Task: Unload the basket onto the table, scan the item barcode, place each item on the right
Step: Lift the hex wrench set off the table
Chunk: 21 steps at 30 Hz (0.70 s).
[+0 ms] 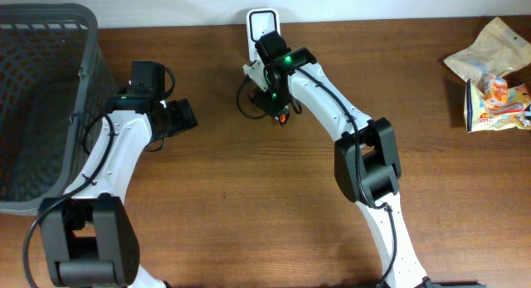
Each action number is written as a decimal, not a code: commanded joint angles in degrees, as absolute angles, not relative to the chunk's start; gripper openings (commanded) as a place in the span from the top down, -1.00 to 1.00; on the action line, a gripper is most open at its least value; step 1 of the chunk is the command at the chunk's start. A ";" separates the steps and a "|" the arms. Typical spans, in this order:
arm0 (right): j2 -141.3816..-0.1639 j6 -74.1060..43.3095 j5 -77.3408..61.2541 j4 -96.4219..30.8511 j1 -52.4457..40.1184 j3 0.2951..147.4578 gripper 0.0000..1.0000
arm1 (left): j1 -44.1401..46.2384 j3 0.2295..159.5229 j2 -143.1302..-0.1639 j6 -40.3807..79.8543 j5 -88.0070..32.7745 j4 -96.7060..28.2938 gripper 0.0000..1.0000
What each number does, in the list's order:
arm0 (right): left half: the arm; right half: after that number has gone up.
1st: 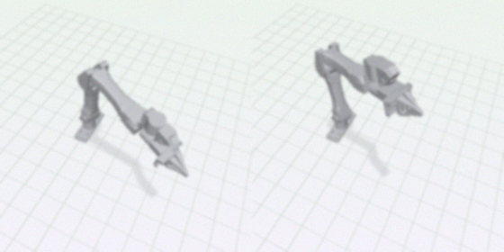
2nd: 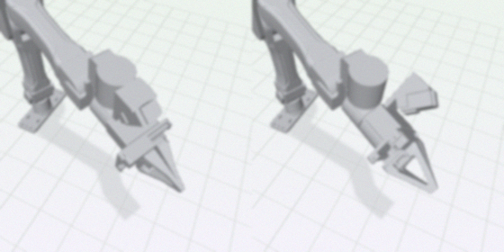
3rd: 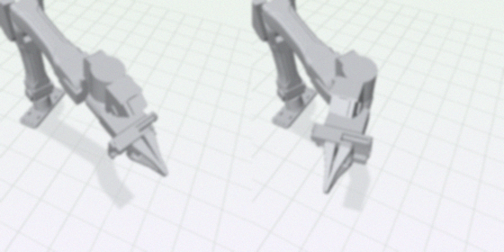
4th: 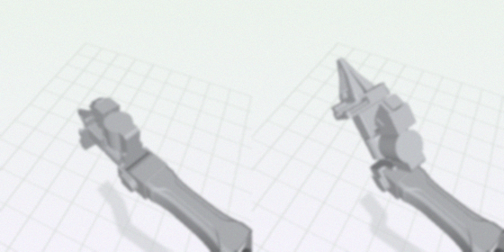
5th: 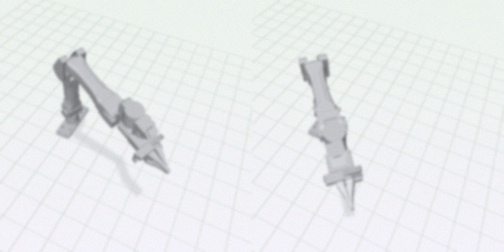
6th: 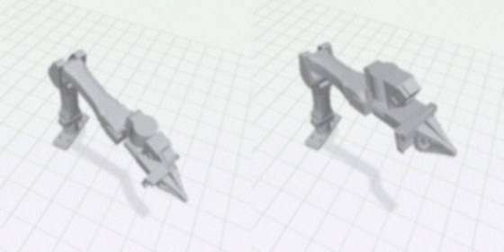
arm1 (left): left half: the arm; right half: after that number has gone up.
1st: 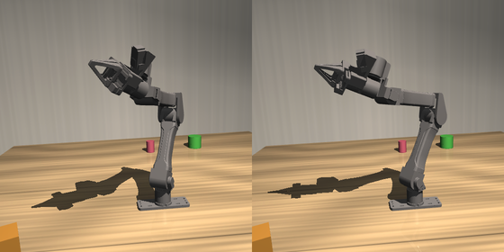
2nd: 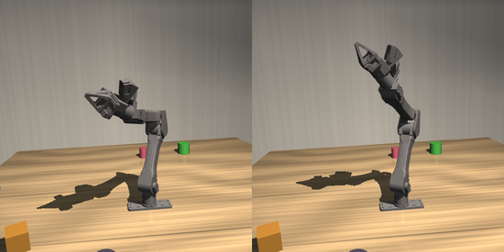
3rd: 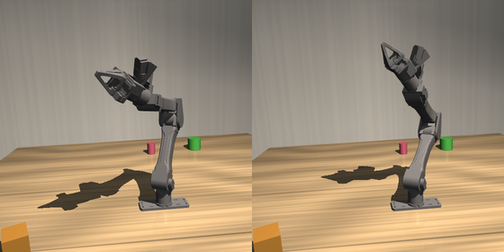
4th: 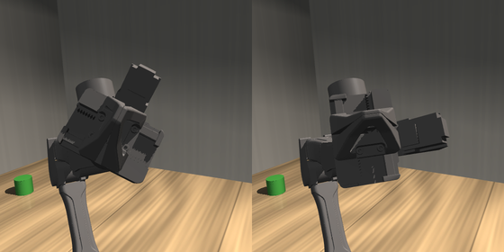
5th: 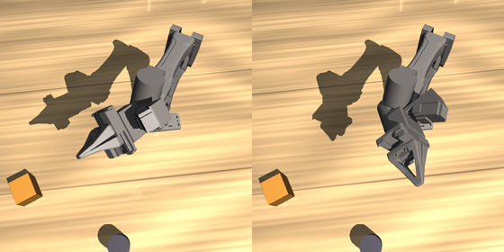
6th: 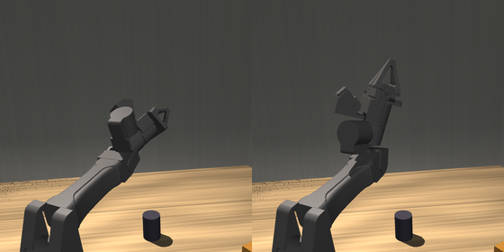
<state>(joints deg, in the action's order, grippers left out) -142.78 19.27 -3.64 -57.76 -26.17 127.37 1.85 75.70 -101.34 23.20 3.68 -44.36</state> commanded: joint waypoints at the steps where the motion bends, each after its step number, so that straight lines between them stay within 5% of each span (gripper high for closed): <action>1: -141.93 12.84 -4.27 -56.36 -26.13 127.48 -0.01 | 1.80 76.34 -100.14 23.55 4.34 -44.25 -0.98; 17: -144.75 7.81 -0.84 -56.34 -26.13 123.26 0.06 | 1.80 76.34 -100.14 23.55 4.34 -44.25 -0.98; 21: -144.68 7.14 -0.60 -55.88 -26.13 123.59 0.45 | 1.80 76.34 -100.14 23.55 4.34 -44.25 -0.98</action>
<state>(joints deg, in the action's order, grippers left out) -143.70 8.54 -1.37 -55.83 -26.17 123.87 1.85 75.70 -101.34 23.20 3.68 -44.34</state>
